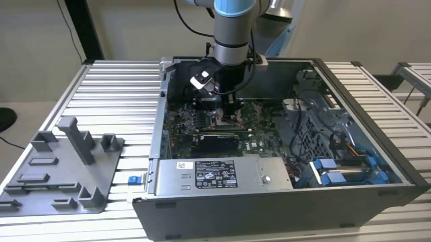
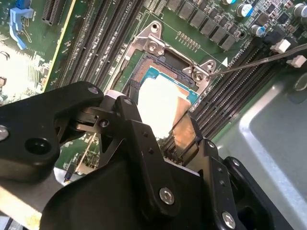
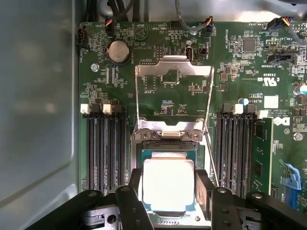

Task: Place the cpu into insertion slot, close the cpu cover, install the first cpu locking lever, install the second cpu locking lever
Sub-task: 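Place the cpu into insertion slot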

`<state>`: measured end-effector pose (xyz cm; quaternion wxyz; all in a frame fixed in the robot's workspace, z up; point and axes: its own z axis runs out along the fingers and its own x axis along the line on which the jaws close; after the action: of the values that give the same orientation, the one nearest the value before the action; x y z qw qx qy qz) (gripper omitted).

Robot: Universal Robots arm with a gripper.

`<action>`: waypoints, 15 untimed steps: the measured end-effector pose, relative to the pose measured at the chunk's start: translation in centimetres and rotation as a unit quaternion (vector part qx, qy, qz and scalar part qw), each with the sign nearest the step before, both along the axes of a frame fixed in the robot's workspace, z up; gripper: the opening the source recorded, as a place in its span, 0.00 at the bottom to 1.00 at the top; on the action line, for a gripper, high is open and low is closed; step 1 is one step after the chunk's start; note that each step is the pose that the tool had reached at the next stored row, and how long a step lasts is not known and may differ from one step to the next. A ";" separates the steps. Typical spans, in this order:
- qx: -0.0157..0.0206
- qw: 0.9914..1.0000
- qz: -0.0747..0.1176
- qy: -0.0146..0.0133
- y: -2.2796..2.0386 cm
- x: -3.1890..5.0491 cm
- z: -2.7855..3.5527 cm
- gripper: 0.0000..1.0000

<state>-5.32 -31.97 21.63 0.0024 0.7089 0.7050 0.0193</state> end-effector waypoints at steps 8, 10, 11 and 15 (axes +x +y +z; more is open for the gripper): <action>0.000 1.000 0.000 0.000 -0.04 0.06 -0.53 0.00; 0.000 1.000 0.000 0.000 -0.06 0.06 -0.65 0.00; 0.000 1.000 0.000 0.000 -0.09 0.06 -0.68 0.00; 0.000 1.000 0.000 0.000 -0.28 0.06 -0.80 0.00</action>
<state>-5.25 -32.25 20.84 0.0024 0.7091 0.7049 0.0192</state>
